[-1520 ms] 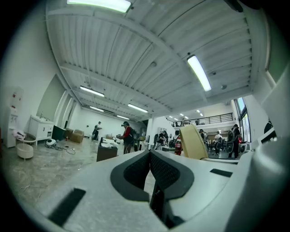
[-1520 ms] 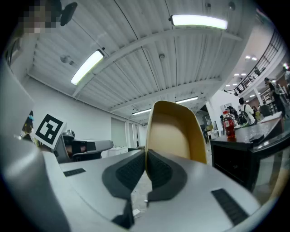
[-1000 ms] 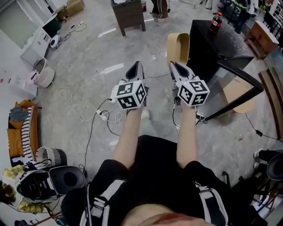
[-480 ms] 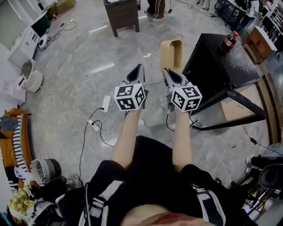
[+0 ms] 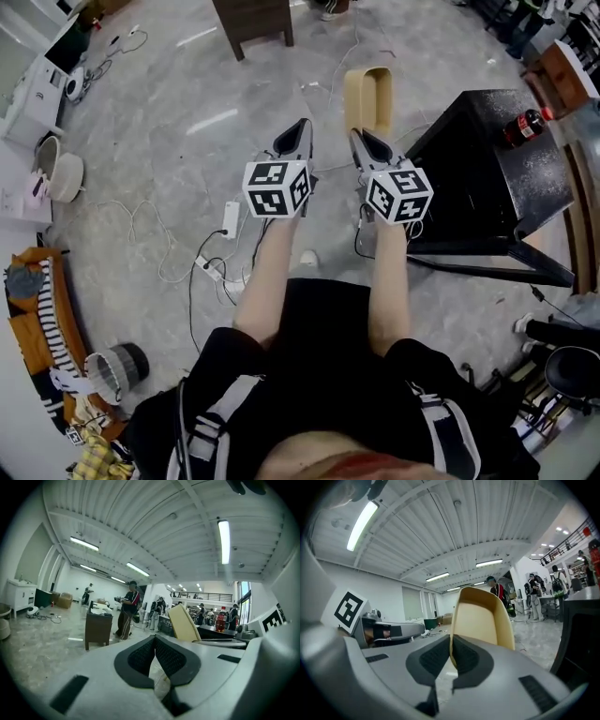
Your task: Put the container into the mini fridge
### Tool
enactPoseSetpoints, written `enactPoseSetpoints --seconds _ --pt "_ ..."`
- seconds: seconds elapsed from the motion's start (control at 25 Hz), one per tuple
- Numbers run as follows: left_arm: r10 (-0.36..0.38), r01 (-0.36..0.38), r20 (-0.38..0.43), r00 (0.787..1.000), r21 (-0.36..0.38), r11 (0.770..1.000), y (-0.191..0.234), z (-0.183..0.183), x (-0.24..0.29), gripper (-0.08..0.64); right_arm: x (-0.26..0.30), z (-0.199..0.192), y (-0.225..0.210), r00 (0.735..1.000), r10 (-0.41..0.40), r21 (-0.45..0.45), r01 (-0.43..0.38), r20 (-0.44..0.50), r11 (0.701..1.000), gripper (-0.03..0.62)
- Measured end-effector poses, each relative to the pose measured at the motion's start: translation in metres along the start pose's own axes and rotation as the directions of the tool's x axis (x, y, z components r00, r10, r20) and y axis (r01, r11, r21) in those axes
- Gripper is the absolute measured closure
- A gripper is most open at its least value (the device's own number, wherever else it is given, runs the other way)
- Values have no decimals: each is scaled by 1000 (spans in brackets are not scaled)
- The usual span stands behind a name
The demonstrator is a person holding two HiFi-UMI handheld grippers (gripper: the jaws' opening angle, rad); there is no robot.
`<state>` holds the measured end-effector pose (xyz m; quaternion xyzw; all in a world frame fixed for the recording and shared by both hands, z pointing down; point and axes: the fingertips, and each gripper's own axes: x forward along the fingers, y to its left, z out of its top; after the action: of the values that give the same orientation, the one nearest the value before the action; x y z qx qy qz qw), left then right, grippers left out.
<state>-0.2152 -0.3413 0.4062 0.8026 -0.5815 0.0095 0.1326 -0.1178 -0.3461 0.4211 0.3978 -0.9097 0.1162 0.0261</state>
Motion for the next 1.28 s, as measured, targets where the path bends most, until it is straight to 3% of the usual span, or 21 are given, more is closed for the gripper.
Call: enactPoseSetpoints --seconds 0.36,0.56,0.68,0.88,1.04,1.28 --pt "-44 43 -18 999 -39 998 7 7 48 551 31 5 -30 989 -61 -121 44 -133 992 574" --pt "-120 118 -55 991 -43 992 -24 -10 79 551 11 -7 -66 977 -141 -116 124 -159 986 574" --pt "-182 178 -95 979 -50 983 -53 -28 95 551 -16 -21 -94 955 -228 -112 209 -188 971 574" --pt "-288 280 -146 947 -71 957 -105 -54 114 551 -67 -46 -133 882 -379 -178 340 -282 923 574" --pt "-382 376 -173 908 -69 924 -157 -70 129 551 -115 -63 -168 790 -498 -216 449 -357 867 574" --pt "-432 427 -194 881 -70 902 -196 -80 143 551 -158 -90 -198 659 -566 -320 467 -496 824 574"
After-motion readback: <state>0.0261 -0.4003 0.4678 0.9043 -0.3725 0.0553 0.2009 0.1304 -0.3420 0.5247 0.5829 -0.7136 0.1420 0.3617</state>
